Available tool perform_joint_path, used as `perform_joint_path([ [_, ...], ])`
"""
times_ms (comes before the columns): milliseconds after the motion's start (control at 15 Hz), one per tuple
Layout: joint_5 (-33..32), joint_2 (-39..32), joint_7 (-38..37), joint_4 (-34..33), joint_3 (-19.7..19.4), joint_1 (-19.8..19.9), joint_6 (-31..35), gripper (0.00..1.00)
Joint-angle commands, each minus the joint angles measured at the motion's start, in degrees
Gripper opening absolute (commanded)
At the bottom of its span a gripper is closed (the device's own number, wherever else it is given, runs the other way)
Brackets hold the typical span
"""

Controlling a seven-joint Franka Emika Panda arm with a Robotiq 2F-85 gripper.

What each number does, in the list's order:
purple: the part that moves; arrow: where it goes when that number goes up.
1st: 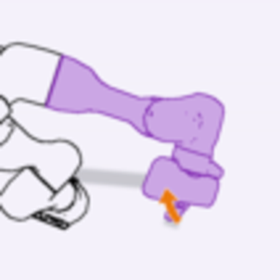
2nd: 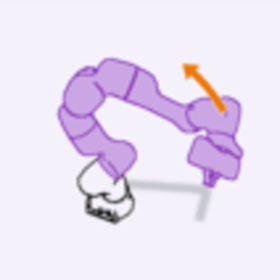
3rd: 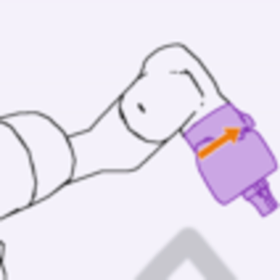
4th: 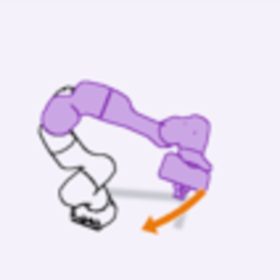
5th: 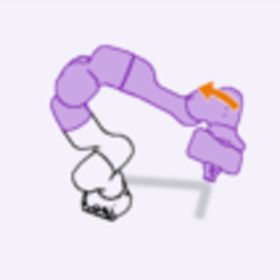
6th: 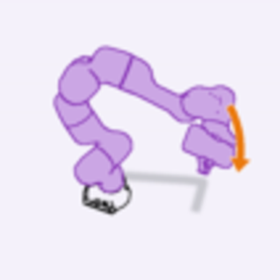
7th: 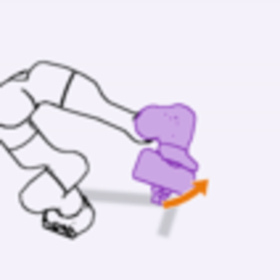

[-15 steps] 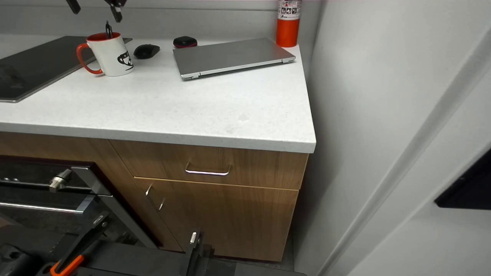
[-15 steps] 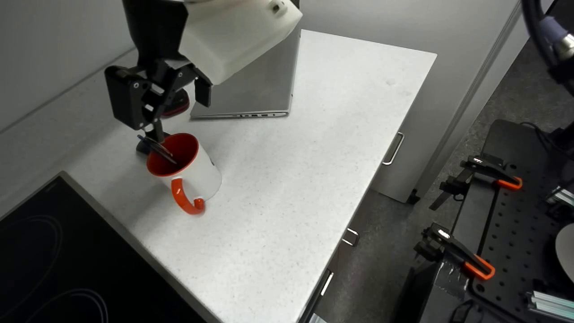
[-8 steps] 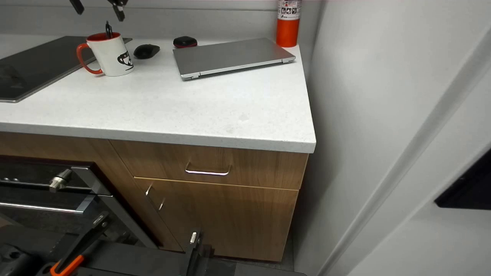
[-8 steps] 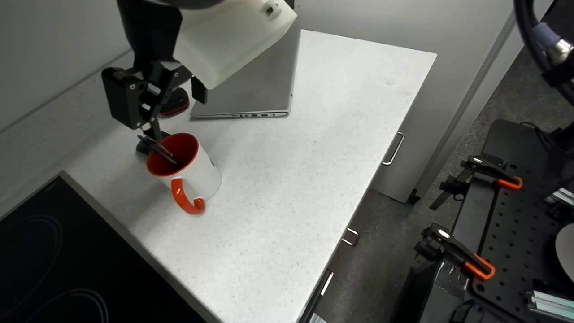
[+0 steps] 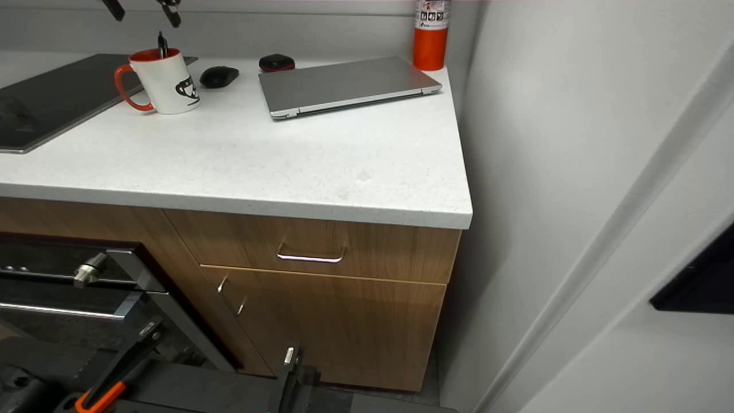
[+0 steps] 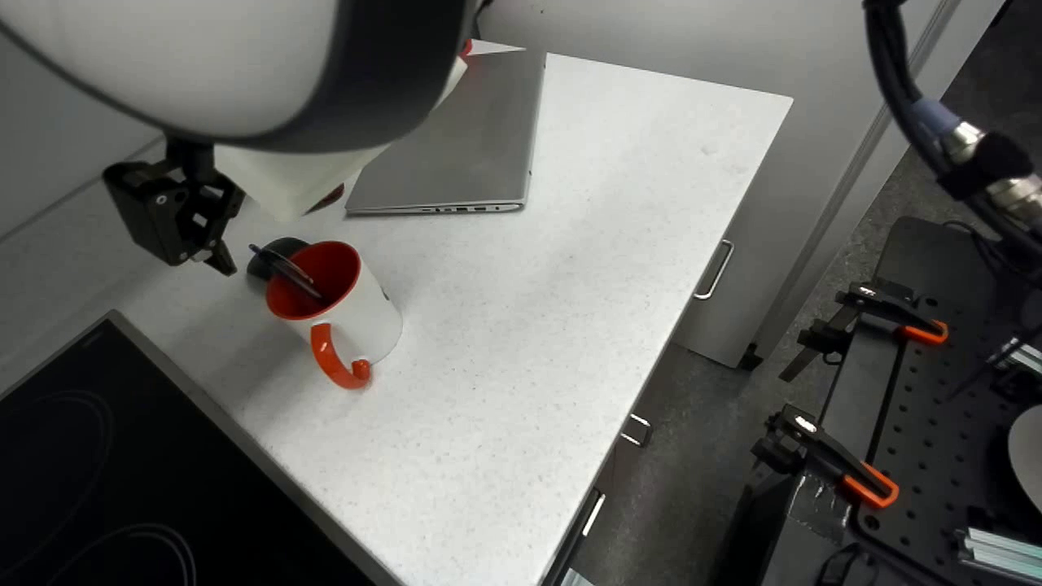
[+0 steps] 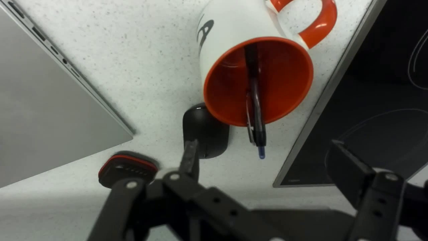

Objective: Pick up the black pen from the white mug cup and place it on the table.

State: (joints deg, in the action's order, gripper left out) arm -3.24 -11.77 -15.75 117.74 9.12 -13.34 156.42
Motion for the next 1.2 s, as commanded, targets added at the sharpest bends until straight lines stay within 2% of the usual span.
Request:
perform_joint_path([
  [0,-4.2,-4.0,-4.3,-3.9,-2.0,-2.3,0.9,1.0],
  [400,-3.3,-7.4,-3.4,-6.2,-3.2,-3.0,1.2,1.0],
  [467,-2.9,-7.9,-3.0,-6.5,-3.1,-2.9,1.4,0.97],
  [533,-2.6,-8.2,-3.1,-6.6,-3.1,-2.9,1.7,0.74],
  [667,-1.8,-8.3,-2.5,-6.8,-2.8,-2.6,1.9,0.69],
  [1133,-0.2,-7.9,-1.5,-6.4,-2.0,-2.1,1.7,0.13],
])
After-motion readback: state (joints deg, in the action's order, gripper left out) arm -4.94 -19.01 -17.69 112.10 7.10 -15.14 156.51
